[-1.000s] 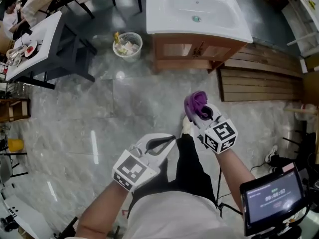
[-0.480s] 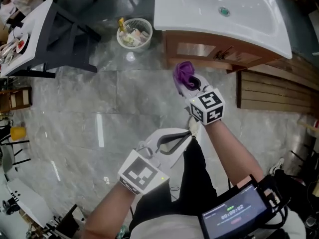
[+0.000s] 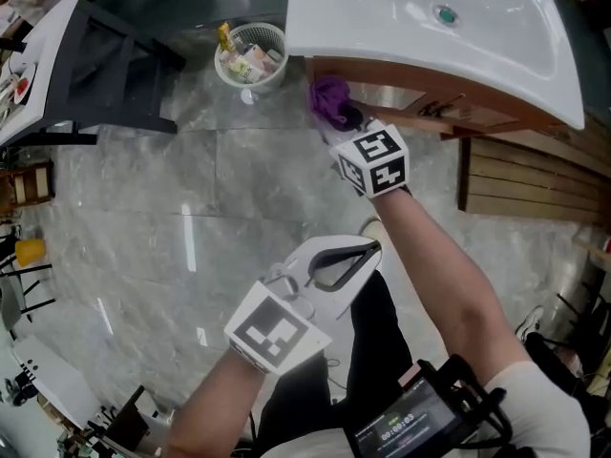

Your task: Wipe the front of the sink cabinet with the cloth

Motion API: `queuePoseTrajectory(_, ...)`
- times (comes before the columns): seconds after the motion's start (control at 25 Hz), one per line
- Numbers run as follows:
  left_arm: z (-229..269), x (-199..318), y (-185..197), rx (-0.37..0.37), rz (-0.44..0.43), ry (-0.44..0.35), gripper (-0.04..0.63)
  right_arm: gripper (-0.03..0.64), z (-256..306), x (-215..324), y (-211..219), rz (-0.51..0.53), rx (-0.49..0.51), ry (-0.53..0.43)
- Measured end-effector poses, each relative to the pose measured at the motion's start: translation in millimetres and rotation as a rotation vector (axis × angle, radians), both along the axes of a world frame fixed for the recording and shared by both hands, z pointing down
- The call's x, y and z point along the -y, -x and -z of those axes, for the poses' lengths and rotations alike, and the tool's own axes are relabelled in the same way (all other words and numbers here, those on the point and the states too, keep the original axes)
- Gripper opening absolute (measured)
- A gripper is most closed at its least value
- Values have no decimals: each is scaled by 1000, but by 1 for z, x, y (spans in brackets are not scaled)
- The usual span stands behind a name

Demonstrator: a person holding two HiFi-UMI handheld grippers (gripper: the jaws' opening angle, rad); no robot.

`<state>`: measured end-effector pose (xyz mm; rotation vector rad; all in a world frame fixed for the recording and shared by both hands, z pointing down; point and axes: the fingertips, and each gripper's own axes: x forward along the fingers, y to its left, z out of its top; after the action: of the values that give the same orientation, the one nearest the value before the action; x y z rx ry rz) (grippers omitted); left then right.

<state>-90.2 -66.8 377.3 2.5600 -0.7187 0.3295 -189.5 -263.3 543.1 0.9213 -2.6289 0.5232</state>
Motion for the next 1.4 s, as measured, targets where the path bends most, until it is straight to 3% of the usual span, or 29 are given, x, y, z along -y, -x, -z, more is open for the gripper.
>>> queuePoseTrajectory(0.36, -13, 2, -15, -24, -9, 37, 6, 75, -19, 23, -42, -65, -39, -1)
queuePoseTrajectory(0.84, -16, 2, -55, -86, -135, 54, 6, 75, -33, 37, -164, -246, -96, 22)
queuePoseTrajectory(1.16, -24, -6, -72, -197, -229, 152, 6, 75, -40, 40, -231, -357, -130, 39)
queuePoseTrajectory(1.4, -40, -5, -66, -269, -272, 251, 6, 75, -42, 29, -231, -373, -123, 43)
